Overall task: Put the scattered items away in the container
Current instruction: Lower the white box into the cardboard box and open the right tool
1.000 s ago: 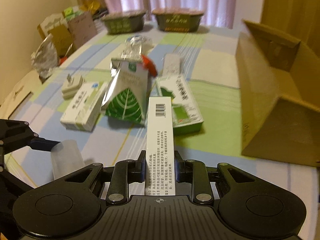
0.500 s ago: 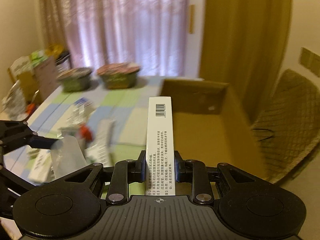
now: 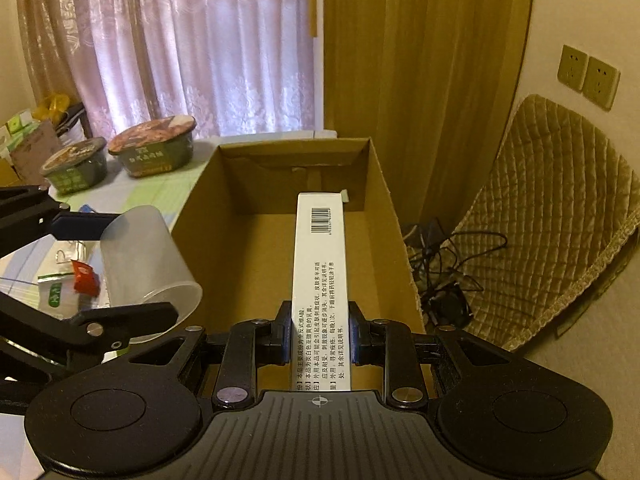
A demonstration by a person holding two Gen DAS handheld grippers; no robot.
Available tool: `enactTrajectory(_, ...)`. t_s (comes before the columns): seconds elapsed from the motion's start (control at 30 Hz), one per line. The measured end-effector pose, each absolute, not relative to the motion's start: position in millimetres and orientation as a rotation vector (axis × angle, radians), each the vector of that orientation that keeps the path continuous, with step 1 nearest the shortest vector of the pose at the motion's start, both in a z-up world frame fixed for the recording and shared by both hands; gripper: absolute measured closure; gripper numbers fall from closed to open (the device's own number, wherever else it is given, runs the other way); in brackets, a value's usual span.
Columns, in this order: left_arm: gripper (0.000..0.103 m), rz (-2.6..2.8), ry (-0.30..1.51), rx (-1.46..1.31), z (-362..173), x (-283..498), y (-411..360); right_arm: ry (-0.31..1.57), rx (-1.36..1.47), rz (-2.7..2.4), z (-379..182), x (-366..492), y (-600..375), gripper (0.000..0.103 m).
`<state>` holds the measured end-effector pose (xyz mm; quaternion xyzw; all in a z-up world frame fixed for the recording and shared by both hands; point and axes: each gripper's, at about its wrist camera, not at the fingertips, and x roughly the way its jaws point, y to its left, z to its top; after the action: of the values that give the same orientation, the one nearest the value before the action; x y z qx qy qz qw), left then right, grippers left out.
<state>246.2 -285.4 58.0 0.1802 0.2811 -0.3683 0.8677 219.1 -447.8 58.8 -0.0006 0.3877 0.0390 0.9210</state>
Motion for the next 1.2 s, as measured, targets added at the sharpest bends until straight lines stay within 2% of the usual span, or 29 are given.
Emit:
enactTrajectory(0.1,0.035,-0.778,0.601,0.376,52.0,252.2,-292.0,0.804,0.002,0.079,51.8,224.4,-449.1,0.074)
enactTrajectory(0.2,0.025,-0.775,0.612,0.381,47.0,254.2,-295.0,0.81,-0.004,0.078,46.2,228.9,-447.5,0.074)
enactTrajectory(0.67,0.025,-0.705,0.609,0.358,51.3,237.4,-256.1,0.811,-0.073,0.118,37.7,238.7,-425.2,0.074)
enactTrajectory(0.87,0.025,-0.674,0.623,0.333,50.1,237.9,-240.5,0.754,-0.1,0.149,40.1,242.2,-414.8,0.074)
enactTrajectory(0.9,0.025,-0.67,0.625,0.331,49.9,238.0,-238.4,0.752,-0.112,0.148,40.4,243.1,-412.8,0.065)
enactTrajectory(0.93,0.025,-0.668,0.625,0.329,49.9,237.8,-236.2,0.752,-0.113,0.145,40.7,243.8,-411.4,0.032)
enactTrajectory(0.97,0.025,-0.666,0.626,0.324,50.1,236.9,-233.8,0.741,-0.103,0.147,41.7,242.6,-411.6,0.02)
enactTrajectory(1.2,0.025,-0.631,0.637,0.302,52.3,229.9,-215.7,0.735,-0.113,0.156,51.7,234.5,-401.4,0.02)
